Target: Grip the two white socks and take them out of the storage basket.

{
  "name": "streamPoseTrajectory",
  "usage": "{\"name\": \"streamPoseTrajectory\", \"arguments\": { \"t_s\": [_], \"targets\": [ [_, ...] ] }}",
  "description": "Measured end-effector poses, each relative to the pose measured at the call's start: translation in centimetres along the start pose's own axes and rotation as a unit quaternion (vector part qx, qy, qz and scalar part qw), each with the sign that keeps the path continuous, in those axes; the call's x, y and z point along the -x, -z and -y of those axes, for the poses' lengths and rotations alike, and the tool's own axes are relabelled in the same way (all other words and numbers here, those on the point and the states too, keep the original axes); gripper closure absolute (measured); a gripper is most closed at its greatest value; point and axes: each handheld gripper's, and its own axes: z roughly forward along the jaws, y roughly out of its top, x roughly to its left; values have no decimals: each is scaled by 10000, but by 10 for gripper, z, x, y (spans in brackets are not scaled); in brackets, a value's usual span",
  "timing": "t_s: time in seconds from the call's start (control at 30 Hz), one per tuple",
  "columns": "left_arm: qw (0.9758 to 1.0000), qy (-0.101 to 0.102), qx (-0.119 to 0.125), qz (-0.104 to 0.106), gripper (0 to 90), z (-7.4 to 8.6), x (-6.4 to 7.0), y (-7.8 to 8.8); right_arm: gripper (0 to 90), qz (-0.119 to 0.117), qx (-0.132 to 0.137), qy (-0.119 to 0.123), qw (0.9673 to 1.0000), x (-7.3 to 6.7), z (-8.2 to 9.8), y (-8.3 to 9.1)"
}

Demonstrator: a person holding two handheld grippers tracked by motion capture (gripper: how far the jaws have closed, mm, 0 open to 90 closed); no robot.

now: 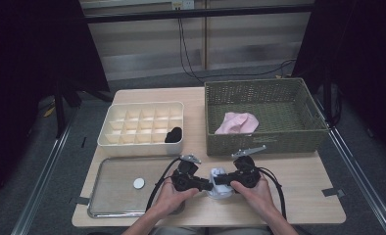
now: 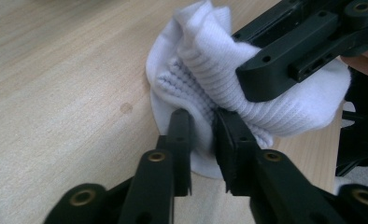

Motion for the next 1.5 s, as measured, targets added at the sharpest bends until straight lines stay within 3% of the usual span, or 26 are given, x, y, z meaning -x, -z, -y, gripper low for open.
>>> {"name": "streamPoseTrajectory", "arguments": {
  "t_s": [0.03, 0.07, 0.1, 0.13, 0.2, 0.3, 0.37, 0.43, 0.63, 0.77, 0.83, 0.87, 0.93, 1.2, 1.27, 1.3, 1.33, 1.37, 1.43, 1.5],
  "targets": [
    [10000, 0, 0, 0, 681, 0, 0, 0, 816, 0, 0, 0, 10000, 0, 0, 0],
    [9997, 198, 150, 52, 638, 0, -3, 6, 816, 11, -11, -2, 10000, 0, 0, 0],
    [9997, 198, 150, 52, 642, 0, -3, 6, 816, 11, -11, -2, 10000, 0, 0, 0],
    [9988, 293, 331, 215, 642, -1, -4, 12, 816, 6, -17, 11, 10000, 0, 0, 0],
    [9980, 202, 578, 127, 646, -6, -3, 24, 816, -25, -28, 2, 10000, 2, 0, 0],
    [9955, 288, 896, 97, 651, -16, -7, 37, 814, -70, -20, -26, 10000, 3, -1, 0],
    [9947, 322, 960, 153, 650, -18, -7, 38, 813, -57, -20, -8, 10000, 2, -1, 0],
    [9946, 277, 994, 71, 640, -25, -5, 37, 805, -42, -22, 39, 10000, 1, -1, 1],
    [9937, 519, 980, 161, 629, -32, -11, 21, 772, -76, -11, 74, 9999, 1, -1, 2],
    [9945, 507, 915, 100, 622, -32, -9, 15, 737, -88, -5, 73, 9999, 0, -1, 3],
    [9951, 446, 881, 23, 622, -32, -8, 14, 696, -77, -24, 56, 10000, -1, 0, 4],
    [9952, 455, 868, -9, 628, -31, -9, 15, 626, -97, -41, 48, 9999, -2, 0, 6],
    [9954, 439, 856, -14, 628, -30, -10, 15, 616, -84, -46, 28, 10000, -3, 0, 7],
    [9960, 382, 797, -164, 627, -28, -10, 14, 520, 25, 33, 93, 9999, -17, 9, 27],
    [9961, 381, 776, -190, 626, -28, -11, 14, 562, -35, 90, 153, 9998, -20, 13, 32],
    [9961, 386, 773, -186, 619, -28, -12, 13, 651, -69, 109, 210, 9997, -23, 17, 34],
    [9961, 386, 773, -186, 619, -28, -12, 13, 651, -69, 109, 210, 9997, -23, 17, 34],
    [9961, 402, 765, -186, 620, -28, -12, 12, 717, -122, 112, 234, 9996, -24, 19, 32],
    [9963, 413, 736, -189, 611, -28, -11, 11, 739, -163, 85, 231, 9996, -23, 20, 30],
    [9966, 416, 710, -46, 589, -27, -10, 10, 762, -187, -30, 244, 9995, -22, 20, 24]
  ]
}}
